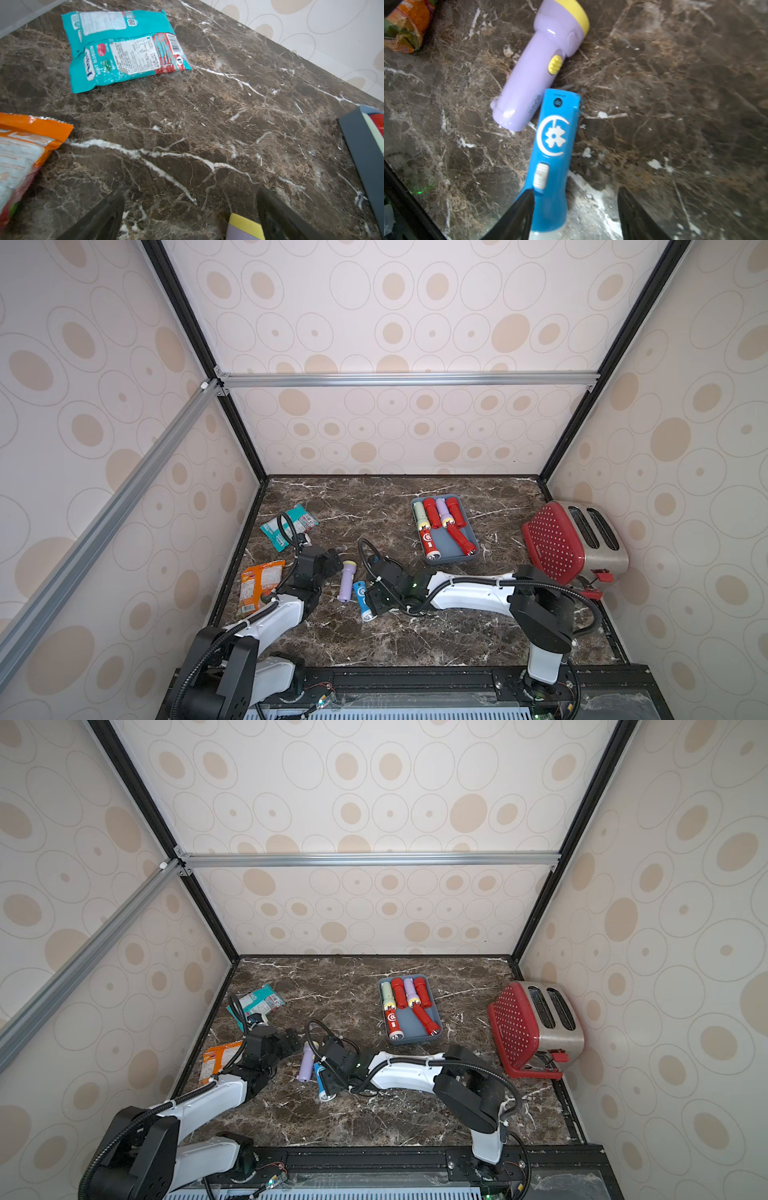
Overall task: Put the flashlights into the storage boxes
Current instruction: Pick up the flashlight from the center of the board, then place the flashlight at the storage box.
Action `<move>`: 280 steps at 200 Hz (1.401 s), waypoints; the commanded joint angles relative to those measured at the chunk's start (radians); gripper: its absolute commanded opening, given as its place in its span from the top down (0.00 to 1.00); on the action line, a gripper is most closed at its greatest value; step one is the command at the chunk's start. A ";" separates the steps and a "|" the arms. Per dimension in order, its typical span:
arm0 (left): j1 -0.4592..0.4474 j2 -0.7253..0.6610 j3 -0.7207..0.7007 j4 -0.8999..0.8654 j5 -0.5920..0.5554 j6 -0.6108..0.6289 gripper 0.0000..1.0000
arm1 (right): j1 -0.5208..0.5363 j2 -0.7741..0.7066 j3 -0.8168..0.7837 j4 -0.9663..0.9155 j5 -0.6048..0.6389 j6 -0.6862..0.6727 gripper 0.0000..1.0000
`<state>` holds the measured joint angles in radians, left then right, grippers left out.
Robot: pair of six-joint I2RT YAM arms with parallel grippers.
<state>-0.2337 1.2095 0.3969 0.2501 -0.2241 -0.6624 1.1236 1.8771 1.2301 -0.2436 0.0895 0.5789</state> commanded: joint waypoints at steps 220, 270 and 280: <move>0.020 0.004 0.000 0.024 0.063 -0.016 0.01 | -0.075 -0.098 0.089 -0.323 0.268 -0.077 0.69; 0.020 0.014 0.012 0.015 0.052 -0.009 0.01 | -0.323 -0.199 0.101 -0.383 0.227 -0.227 0.69; 0.020 0.012 0.014 0.013 0.051 -0.008 0.01 | -0.371 -0.208 0.101 -0.385 0.207 -0.244 0.69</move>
<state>-0.2203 1.2194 0.3725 0.2565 -0.1623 -0.6842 0.8486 1.7050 1.3209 -0.5694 0.3138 0.4160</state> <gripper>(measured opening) 0.986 0.360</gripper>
